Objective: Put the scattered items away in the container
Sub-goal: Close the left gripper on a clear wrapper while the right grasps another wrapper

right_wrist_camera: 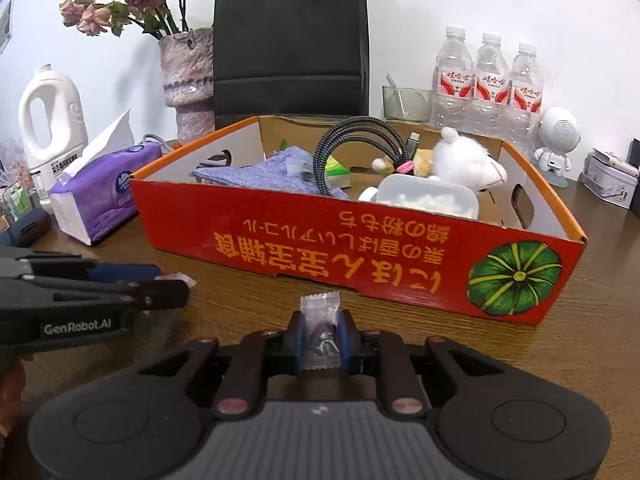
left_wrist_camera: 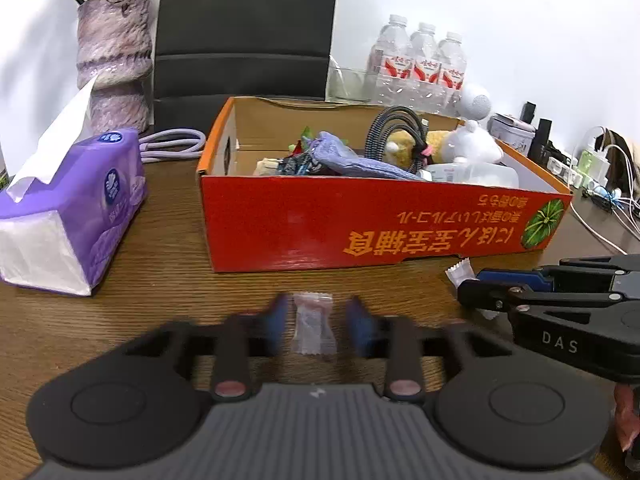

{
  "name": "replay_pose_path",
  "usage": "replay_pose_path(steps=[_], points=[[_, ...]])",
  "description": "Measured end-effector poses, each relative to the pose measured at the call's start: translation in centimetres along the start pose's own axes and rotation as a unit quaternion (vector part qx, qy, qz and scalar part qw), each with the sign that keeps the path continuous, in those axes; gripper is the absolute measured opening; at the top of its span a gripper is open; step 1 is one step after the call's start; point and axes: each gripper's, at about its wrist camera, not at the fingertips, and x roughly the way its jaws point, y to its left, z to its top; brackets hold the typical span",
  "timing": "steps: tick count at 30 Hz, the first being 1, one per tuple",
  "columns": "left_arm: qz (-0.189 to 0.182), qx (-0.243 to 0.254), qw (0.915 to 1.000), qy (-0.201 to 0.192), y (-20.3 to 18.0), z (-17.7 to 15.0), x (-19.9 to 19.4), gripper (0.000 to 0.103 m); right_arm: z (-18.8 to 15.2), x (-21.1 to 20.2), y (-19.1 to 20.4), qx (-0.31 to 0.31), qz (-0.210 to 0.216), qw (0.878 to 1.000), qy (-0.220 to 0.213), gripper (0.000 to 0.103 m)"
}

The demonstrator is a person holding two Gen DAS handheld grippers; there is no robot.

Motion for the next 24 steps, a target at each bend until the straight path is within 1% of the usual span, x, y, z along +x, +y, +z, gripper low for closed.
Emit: replay_pose_path(steps=[1, 2, 3, 5, 6, 7, 8, 17, 20, 24], points=[[0.009, 0.003, 1.0, 0.003, -0.2, 0.0, 0.0, 0.07, -0.1, -0.2, -0.1, 0.0, 0.001, 1.0, 0.0, 0.015], [0.015, 0.006, 0.9999, 0.004, -0.3, 0.0, 0.1, 0.069, -0.2, -0.3, -0.3, 0.001, 0.002, 1.0, -0.001, 0.014], [0.017, 0.006, 0.9998, 0.003, -0.3, -0.1, 0.1, 0.065, -0.3, -0.5, -0.4, 0.002, 0.002, 1.0, -0.002, 0.014], [0.022, -0.002, 0.9998, 0.0, 0.0, -0.1, -0.1, 0.055, -0.4, -0.8, -0.6, 0.003, 0.002, 1.0, -0.005, 0.013], [0.023, -0.005, 0.9997, -0.001, 0.1, -0.1, -0.1, 0.042, -0.4, -0.9, -0.7, 0.003, 0.002, 1.0, -0.005, 0.013], [0.022, -0.006, 0.9997, -0.003, 0.1, -0.1, -0.2, 0.021, -0.5, -1.0, -0.8, 0.003, 0.002, 1.0, -0.005, 0.013], [0.021, -0.004, 0.9998, -0.003, 0.1, -0.1, -0.2, 0.018, -0.5, -1.0, -0.8, 0.004, 0.002, 1.0, -0.006, 0.013], [0.037, 0.011, 0.9992, -0.001, -1.1, -0.2, -0.2, 0.018, -0.7, -1.2, -1.1, 0.008, 0.006, 1.0, -0.005, 0.013], [0.032, 0.006, 0.9995, -0.002, -1.2, -0.2, -0.3, 0.018, -0.7, -1.4, -1.1, 0.01, 0.012, 1.0, -0.007, 0.012], [0.025, 0.002, 0.9997, -0.005, -1.5, -0.5, -0.6, 0.018, -0.7, -2.2, -1.3, 0.014, 0.018, 0.999, -0.022, 0.011]])
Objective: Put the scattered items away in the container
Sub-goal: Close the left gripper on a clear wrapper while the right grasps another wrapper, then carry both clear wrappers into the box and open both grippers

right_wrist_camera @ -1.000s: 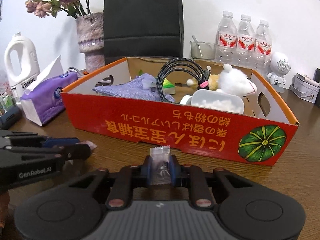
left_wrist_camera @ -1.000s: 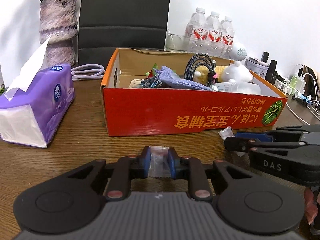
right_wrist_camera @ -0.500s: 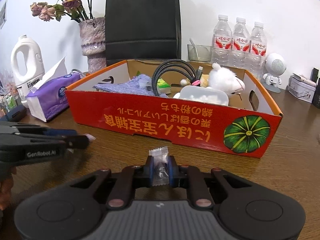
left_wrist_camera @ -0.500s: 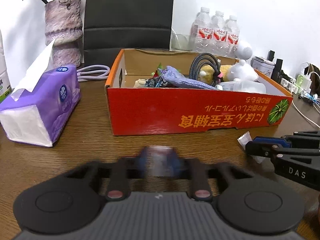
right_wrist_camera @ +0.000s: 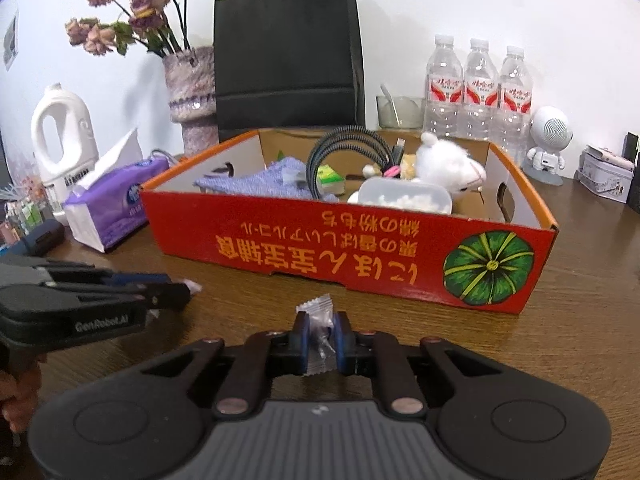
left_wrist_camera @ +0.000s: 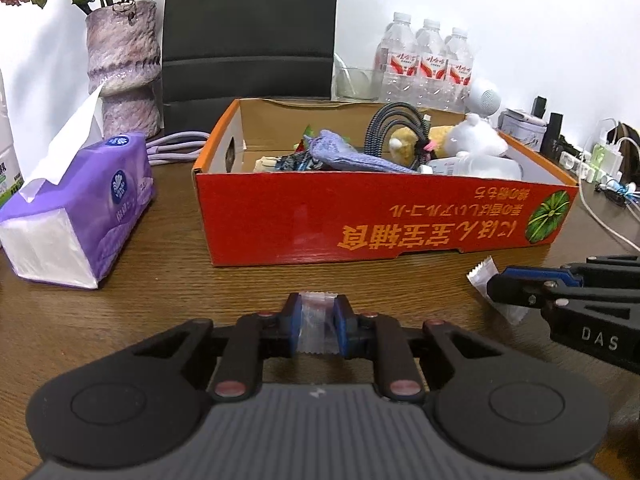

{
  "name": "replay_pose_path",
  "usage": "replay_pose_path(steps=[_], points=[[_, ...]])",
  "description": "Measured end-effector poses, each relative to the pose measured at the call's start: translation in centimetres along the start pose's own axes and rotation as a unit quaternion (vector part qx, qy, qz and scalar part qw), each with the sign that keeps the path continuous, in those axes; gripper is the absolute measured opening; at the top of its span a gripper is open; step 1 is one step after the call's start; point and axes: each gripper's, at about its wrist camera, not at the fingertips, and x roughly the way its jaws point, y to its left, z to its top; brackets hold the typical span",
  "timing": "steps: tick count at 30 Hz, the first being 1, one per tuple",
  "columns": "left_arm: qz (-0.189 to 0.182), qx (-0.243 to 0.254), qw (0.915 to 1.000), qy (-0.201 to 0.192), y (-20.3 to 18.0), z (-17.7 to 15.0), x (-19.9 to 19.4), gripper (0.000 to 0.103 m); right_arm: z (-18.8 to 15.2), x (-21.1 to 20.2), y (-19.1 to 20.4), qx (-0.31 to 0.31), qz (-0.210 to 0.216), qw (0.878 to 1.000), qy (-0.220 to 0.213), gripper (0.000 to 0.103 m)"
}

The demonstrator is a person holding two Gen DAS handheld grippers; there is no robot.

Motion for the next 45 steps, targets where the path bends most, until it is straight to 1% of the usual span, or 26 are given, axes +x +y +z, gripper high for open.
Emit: replay_pose_path(steps=[12, 16, 19, 21, 24, 27, 29, 33, 35, 41, 43, 44, 45], points=[[-0.001, -0.004, 0.9998, -0.02, -0.7, -0.2, -1.1, 0.018, -0.1, -1.1, -0.8, 0.003, 0.008, 1.0, -0.013, 0.011], [-0.007, -0.005, 0.9993, -0.038, -1.3, 0.0, -2.2, 0.018, 0.0, -1.7, -0.7, -0.002, 0.009, 1.0, -0.023, 0.011], [-0.015, -0.003, 0.998, -0.062, -1.9, 0.6, -3.7, 0.018, 0.5, -2.6, -0.6, -0.005, 0.012, 0.999, -0.04, 0.011], [-0.024, -0.003, 0.9964, -0.081, -2.2, 1.4, -4.7, 0.018, 1.2, -3.4, -0.7, -0.009, 0.014, 0.998, -0.056, 0.011], [-0.037, 0.0, 0.9933, -0.11, -2.7, 3.8, -5.8, 0.018, 3.0, -4.1, -1.0, -0.012, 0.02, 0.997, -0.075, 0.011], [-0.034, 0.004, 0.9899, -0.138, -3.4, 6.5, -5.9, 0.018, 5.4, -4.1, -1.3, -0.019, 0.017, 0.995, -0.097, 0.011], [-0.036, -0.007, 0.9883, -0.148, -3.7, 8.0, -5.2, 0.018, 7.0, -3.7, -1.5, -0.014, 0.018, 0.993, -0.112, 0.011], [-0.037, -0.04, 0.9868, -0.153, -3.4, 9.1, -2.9, 0.018, 8.9, -1.5, -2.0, 0.006, 0.022, 0.992, -0.122, 0.012], [-0.033, -0.039, 0.9892, -0.137, -3.3, 9.3, -1.3, 0.018, 9.2, 0.1, -2.2, 0.005, 0.024, 0.993, -0.111, 0.011], [-0.014, -0.042, 0.9931, -0.109, -2.1, 9.3, 1.7, 0.018, 9.4, 3.8, -2.9, 0.002, 0.015, 0.997, -0.079, 0.012], [-0.006, -0.045, 0.9939, -0.1, -1.8, 9.1, 2.2, 0.022, 9.3, 4.4, -3.2, 0.002, 0.014, 0.997, -0.07, 0.013], [-0.003, -0.049, 0.9942, -0.095, -1.6, 9.1, 2.5, 0.026, 9.3, 4.6, -3.2, 0.003, 0.012, 0.998, -0.065, 0.015], [0.001, -0.053, 0.9943, -0.092, -1.4, 9.1, 2.8, 0.048, 9.2, 4.8, -3.4, 0.005, 0.009, 0.998, -0.062, 0.02]])
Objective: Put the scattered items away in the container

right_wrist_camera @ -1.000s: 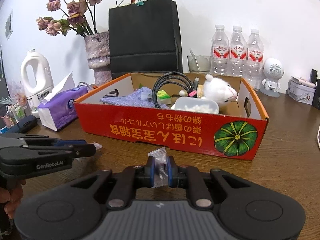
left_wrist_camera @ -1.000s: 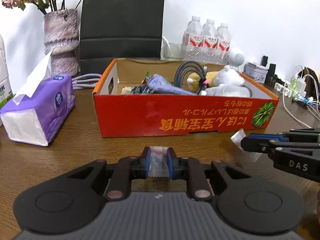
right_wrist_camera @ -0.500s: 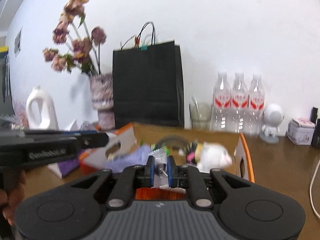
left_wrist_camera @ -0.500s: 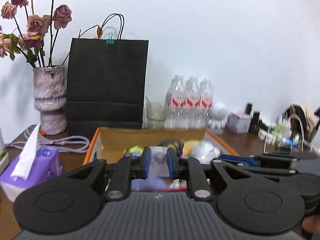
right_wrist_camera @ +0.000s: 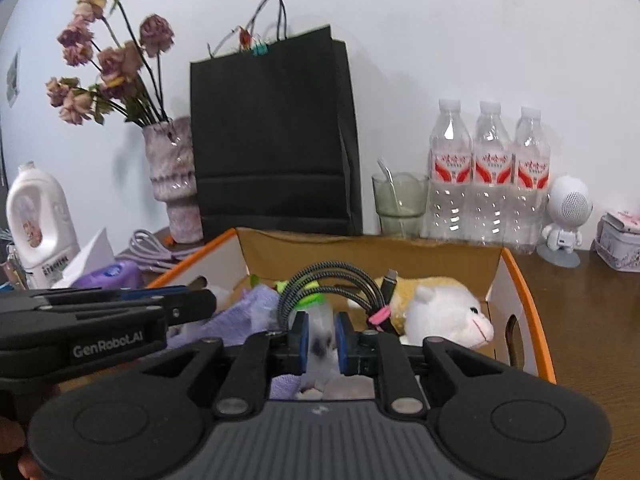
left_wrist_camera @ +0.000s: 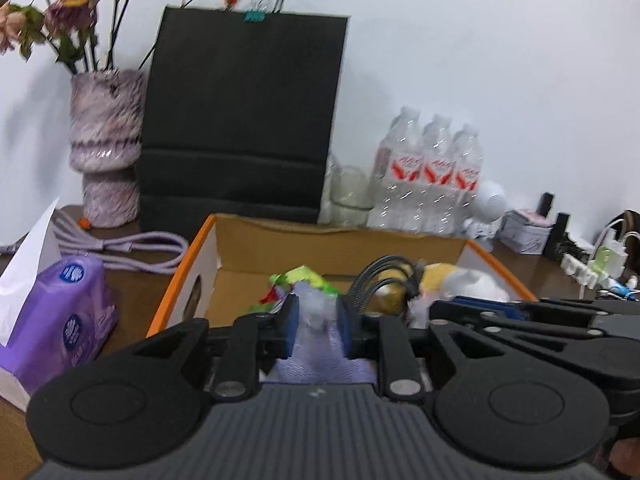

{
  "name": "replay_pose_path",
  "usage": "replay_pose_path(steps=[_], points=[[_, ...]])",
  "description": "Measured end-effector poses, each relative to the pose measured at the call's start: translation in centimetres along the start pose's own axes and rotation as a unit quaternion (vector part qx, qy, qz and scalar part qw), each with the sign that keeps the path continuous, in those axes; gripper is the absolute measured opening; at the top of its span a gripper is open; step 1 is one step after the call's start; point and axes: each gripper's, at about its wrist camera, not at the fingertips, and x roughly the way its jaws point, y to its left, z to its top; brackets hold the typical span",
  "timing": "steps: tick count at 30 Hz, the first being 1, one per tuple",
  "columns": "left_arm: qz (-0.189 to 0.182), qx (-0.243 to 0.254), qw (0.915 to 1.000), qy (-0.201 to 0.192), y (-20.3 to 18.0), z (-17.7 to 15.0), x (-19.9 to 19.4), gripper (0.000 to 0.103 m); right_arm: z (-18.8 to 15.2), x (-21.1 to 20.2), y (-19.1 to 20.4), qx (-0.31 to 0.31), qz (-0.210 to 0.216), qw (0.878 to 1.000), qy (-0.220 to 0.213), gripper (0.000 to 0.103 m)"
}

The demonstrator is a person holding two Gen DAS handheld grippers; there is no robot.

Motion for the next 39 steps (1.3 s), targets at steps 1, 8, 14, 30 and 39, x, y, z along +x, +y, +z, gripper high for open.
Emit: replay_pose_path(steps=[1, 8, 14, 30, 39], points=[[0.008, -0.003, 1.0, 0.0, 0.2, 0.0, 0.1, 0.066, 0.0, 0.1, -0.1, 0.003, -0.003, 1.0, 0.003, 0.039], [0.052, -0.025, 0.9981, -0.024, 1.4, 0.8, -0.8, 0.103, 0.5, -0.5, -3.1, 0.067, -0.037, 0.997, -0.001, 0.103], [0.041, -0.023, 0.9987, -0.017, 1.0, 1.1, -1.1, 0.103, 0.6, -0.7, -4.1, 0.081, -0.042, 0.996, 0.006, 0.103], [0.051, -0.024, 0.9984, -0.002, 0.4, 1.0, -2.2, 0.103, 1.4, -2.4, -2.2, 0.04, -0.061, 0.997, 0.03, 0.103], [0.093, 0.006, 0.9953, -0.024, -2.6, 1.0, -7.7, 0.103, 1.3, -8.3, -1.3, 0.038, -0.064, 0.997, 0.004, 0.103]])
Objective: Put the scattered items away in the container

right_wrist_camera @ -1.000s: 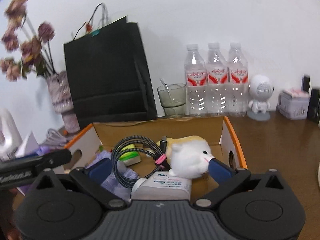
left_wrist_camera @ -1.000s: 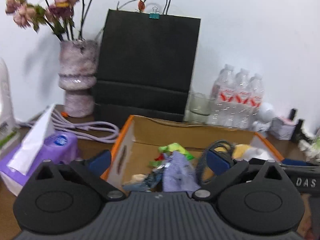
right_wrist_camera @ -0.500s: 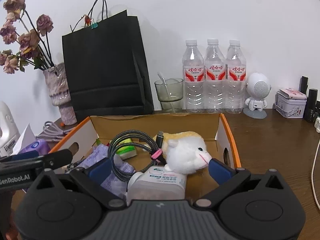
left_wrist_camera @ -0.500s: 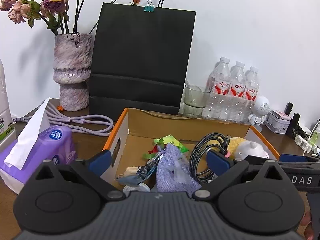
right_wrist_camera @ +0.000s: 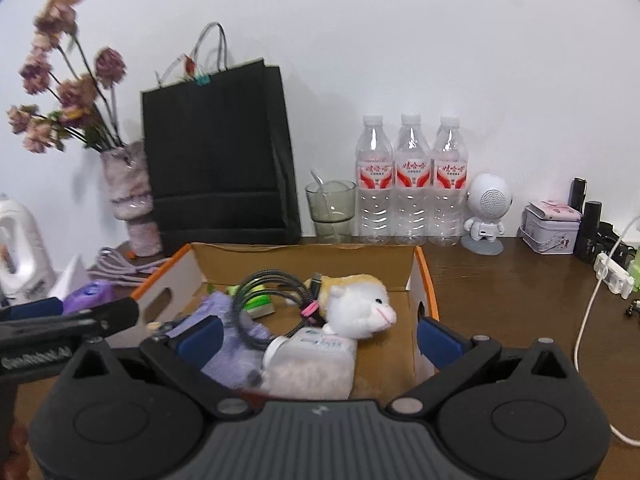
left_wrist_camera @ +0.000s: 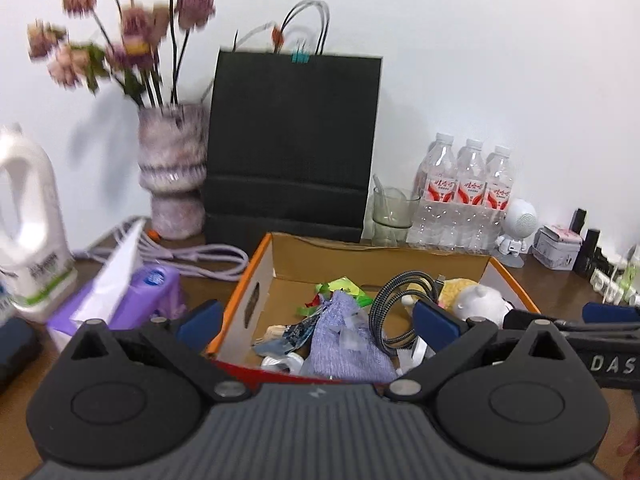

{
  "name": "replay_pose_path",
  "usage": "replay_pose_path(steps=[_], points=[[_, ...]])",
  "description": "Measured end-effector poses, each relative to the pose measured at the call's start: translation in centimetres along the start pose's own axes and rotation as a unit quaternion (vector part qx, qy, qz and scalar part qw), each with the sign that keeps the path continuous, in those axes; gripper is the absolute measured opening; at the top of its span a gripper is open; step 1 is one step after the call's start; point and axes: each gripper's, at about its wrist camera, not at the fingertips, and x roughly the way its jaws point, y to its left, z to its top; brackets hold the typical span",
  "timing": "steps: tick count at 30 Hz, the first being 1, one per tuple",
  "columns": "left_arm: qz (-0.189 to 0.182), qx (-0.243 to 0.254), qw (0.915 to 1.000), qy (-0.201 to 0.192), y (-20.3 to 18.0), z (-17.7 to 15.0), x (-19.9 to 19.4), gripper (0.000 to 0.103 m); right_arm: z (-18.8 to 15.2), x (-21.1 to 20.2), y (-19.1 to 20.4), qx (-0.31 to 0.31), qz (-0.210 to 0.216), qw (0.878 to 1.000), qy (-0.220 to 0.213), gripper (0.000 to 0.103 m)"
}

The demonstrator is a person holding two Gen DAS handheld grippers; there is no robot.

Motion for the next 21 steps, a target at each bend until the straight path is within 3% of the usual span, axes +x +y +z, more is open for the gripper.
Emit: replay_pose_path(steps=[4, 11, 21], points=[[0.016, 0.03, 0.9994, -0.012, -1.2, -0.8, -3.5, 0.103, -1.0, -3.8, 0.2, 0.005, 0.019, 1.0, -0.014, 0.103], [0.006, 0.022, 0.9997, 0.002, -1.0, -2.7, -8.1, 0.103, -3.7, -8.7, 0.9, 0.007, 0.025, 1.0, -0.01, 0.103], [0.003, 0.011, 0.9998, 0.018, 0.0, -6.4, -11.2, 0.103, -7.6, -11.5, 2.0, 0.0, 0.032, 0.999, 0.008, 0.103]])
